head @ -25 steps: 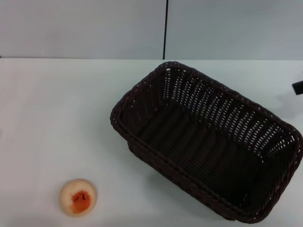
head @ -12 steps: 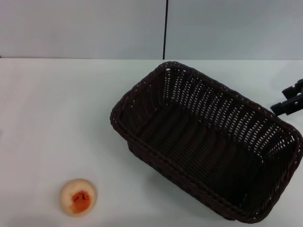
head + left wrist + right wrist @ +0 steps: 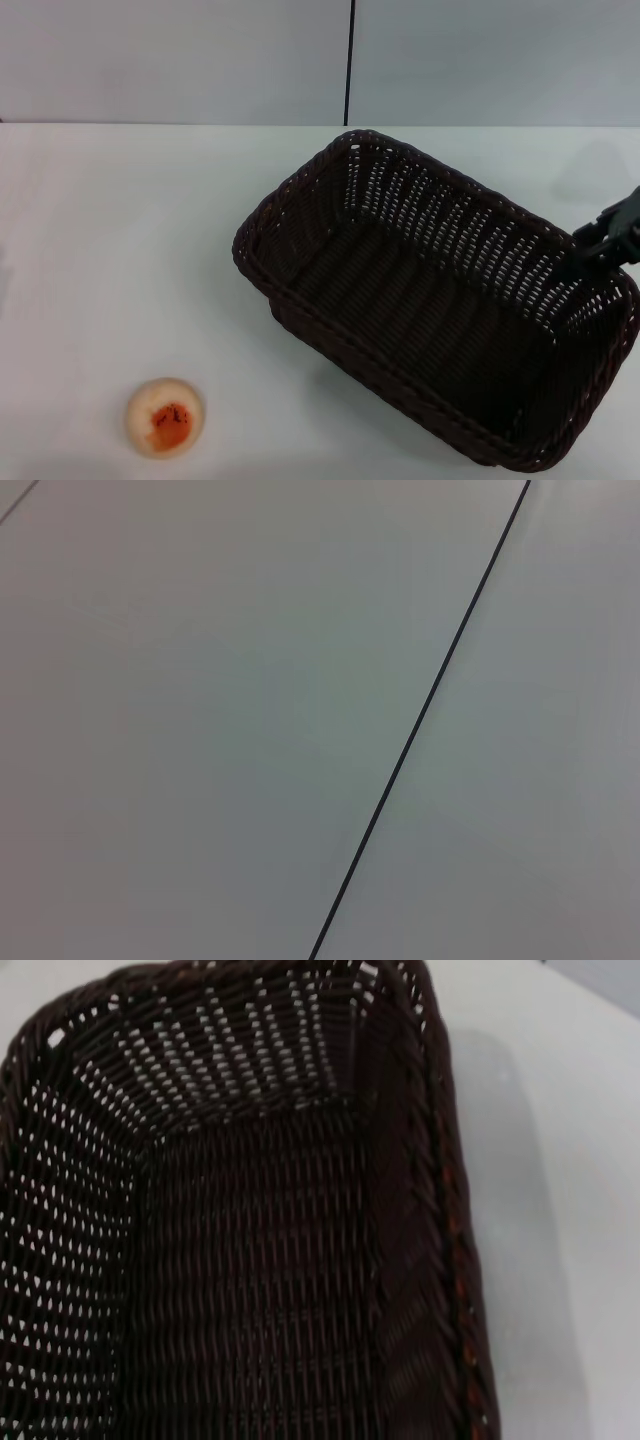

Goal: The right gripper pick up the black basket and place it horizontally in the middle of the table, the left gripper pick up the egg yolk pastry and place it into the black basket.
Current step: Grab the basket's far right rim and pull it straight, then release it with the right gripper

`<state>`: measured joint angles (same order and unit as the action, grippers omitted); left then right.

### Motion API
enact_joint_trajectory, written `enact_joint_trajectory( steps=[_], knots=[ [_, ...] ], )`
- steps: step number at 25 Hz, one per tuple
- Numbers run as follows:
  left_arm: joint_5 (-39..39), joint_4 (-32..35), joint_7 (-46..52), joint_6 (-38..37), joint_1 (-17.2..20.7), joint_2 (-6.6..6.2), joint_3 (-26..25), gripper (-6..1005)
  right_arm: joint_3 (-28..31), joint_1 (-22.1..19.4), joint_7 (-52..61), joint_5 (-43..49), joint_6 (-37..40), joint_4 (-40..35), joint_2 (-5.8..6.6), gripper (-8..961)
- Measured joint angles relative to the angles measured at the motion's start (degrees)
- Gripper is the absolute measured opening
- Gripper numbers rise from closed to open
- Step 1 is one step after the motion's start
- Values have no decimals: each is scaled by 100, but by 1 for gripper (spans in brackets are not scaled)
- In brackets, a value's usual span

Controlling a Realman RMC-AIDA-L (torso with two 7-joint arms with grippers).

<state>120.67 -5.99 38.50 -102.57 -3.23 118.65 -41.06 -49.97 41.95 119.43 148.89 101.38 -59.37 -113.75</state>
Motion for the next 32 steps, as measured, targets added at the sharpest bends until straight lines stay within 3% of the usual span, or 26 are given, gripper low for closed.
enact_joint_trajectory(
  steps=[6,12,20,26,32],
  knots=[
    [0,-7,0,10,-23,0,-22,816,-279,76,-34,104,-195,367,-3,689],
    [0,-8,53,10,-50,0,-32,815,-362,52,-66,134,-246,379,-76,473],
    [0,-8,57,9,-55,0,-18,815,-338,1,-98,103,-259,382,-86,235],
    [0,-8,59,9,-55,0,-13,815,-95,-137,-245,-223,-248,246,-93,180],
    [0,-8,61,8,-38,1,-16,816,280,-396,-565,-1650,-130,220,32,173]
  ],
)
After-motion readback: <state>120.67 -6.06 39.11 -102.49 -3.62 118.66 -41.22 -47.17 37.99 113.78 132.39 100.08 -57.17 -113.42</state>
